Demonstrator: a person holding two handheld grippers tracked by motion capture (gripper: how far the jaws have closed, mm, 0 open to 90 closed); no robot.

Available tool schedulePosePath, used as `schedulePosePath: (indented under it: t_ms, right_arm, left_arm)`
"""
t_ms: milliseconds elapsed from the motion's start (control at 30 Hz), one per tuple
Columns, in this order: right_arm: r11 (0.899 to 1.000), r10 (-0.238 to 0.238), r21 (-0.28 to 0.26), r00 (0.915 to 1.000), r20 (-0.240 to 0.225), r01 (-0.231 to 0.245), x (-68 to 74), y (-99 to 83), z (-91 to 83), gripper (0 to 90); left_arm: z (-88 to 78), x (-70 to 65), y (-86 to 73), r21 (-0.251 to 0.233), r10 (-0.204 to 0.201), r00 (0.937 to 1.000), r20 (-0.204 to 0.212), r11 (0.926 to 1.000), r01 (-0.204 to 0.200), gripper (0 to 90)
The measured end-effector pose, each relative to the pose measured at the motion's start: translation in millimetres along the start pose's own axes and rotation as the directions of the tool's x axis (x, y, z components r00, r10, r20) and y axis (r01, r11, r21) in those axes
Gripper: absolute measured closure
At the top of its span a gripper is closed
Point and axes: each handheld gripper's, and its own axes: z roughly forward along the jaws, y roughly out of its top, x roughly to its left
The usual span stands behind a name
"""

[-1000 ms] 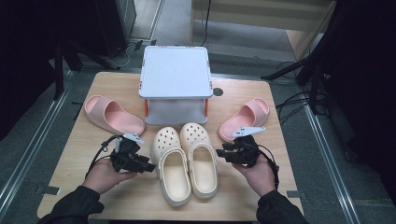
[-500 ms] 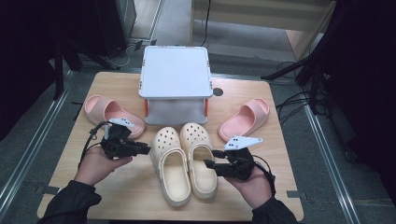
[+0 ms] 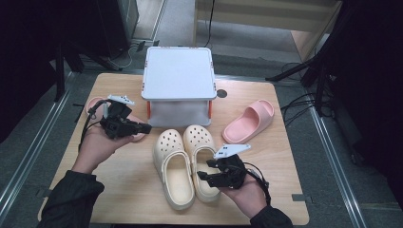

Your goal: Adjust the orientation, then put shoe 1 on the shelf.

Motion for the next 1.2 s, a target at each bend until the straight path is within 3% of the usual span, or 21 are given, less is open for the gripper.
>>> schedulePosePath:
  t_ms: [133, 367, 467, 600, 800, 867, 933, 1067, 1200]
  right_arm:
    - [1.0, 0.0, 0.006, 1.0, -0.002, 0.0, 2.2, -1.1, 3.0, 44.8]
    - [0.999, 0.036, 0.014, 0.9991, 0.021, -0.037, 4.5, -5.5, 5.6, 37.6]
    - [0.998, 0.065, -0.004, 0.9979, 0.009, -0.065, 5.2, -3.8, 10.2, 35.6]
    - [0.997, 0.073, 0.006, 0.9968, 0.03, -0.074, 9.1, -1.8, 16.7, 34.2]
    - [0.996, 0.084, 0.017, 0.9943, 0.066, -0.085, 11.5, 1.3, 28.1, 32.8]
    - [0.993, 0.115, 0.018, 0.9908, 0.071, -0.117, 11.4, 3.6, 33.3, 32.9]
    - [0.991, 0.129, 0.012, 0.9885, 0.079, -0.13, 11.3, 6.0, 38.7, 32.6]
    - [0.988, 0.153, 0.004, 0.9831, 0.1, -0.154, 9.8, 11.3, 51.2, 32.2]
    - [0.989, 0.145, 0.016, 0.9819, 0.121, -0.148, 8.4, 13.8, 58.2, 32.7]
  left_arm:
    - [-6.2, 2.3, 15.4, -0.005, 0.018, 0.9995, -0.026, 0.9998, -0.018, 84.4]
    - [-15.7, 5.6, 48.1, -0.051, 0.042, 0.9986, -0.032, 0.9977, -0.044, 84.4]
    - [-12.1, 8.0, 68.9, -0.06, 0.061, 0.9968, -0.052, 0.9961, -0.064, 84.2]
    - [-3.7, 11.8, 82.2, -0.057, 0.076, 0.9958, -0.052, 0.9953, -0.079, 83.8]
    - [3.4, 14.9, 88.3, -0.052, 0.104, 0.9923, -0.066, 0.9928, -0.108, 83.7]
    - [5.1, 17.3, 87.9, -0.036, 0.106, 0.9896, -0.098, 0.9933, -0.11, 83.8]
    - [4.7, 22.3, 87.8, -0.049, 0.088, 0.9929, -0.08, 0.9945, -0.092, 84.1]
    - [6.3, 29.7, 87.3, -0.051, 0.095, 0.9933, -0.066, 0.9938, -0.099, 84.2]
    - [7.7, 31.3, 85.2, -0.048, 0.097, 0.9932, -0.064, 0.9938, -0.1, 84.2]
